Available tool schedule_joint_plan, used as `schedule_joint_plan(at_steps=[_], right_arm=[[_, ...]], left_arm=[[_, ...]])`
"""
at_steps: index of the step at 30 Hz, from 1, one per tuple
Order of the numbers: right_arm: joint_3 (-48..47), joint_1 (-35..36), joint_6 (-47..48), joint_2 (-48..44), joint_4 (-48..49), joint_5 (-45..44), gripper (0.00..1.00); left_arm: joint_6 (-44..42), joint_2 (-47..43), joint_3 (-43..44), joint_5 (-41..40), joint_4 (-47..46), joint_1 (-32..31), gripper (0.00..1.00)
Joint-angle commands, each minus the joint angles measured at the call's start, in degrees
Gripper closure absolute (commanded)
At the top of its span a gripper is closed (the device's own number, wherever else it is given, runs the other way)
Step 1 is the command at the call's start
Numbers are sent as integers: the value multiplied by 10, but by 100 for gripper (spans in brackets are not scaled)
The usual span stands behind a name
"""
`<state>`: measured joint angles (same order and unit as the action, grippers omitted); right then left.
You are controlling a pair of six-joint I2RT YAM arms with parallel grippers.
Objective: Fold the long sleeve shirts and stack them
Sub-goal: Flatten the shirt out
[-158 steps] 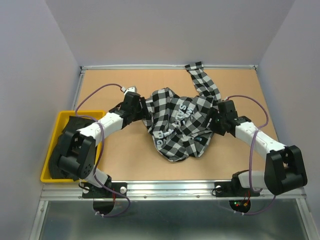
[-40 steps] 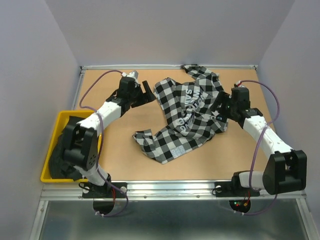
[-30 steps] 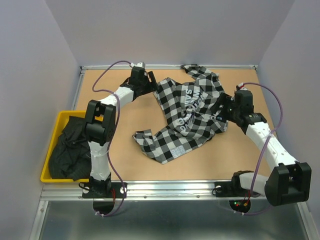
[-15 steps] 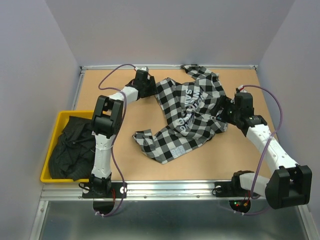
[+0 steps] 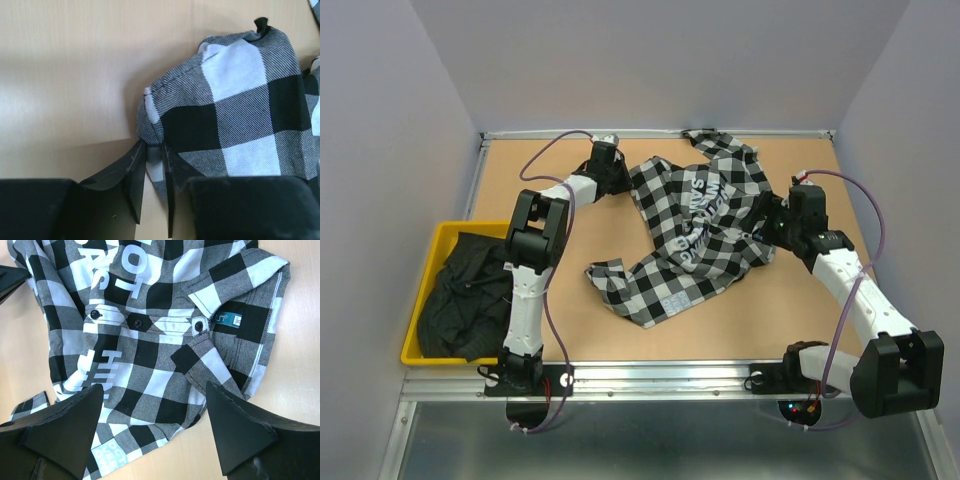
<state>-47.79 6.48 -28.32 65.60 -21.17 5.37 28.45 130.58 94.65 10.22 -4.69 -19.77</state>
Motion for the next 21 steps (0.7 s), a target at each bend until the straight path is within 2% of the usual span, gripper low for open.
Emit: schedule_joint_plan(at_steps=[1,6,10,21], right_arm=[[20,4,2,-7,-1,-4,12],[26,5,1,7,-5,-1,12],[33,4,-9,29,-14,-5,12],[68,4,-68,107,-17,-40,12]], left_arm=[[1,4,-3,9,-18,0,78],[4,-3,-25,8,-34,0,99],[8,-39,-58,-13,-36,1,100],[35,-177,-244,-98,-20,4,100]])
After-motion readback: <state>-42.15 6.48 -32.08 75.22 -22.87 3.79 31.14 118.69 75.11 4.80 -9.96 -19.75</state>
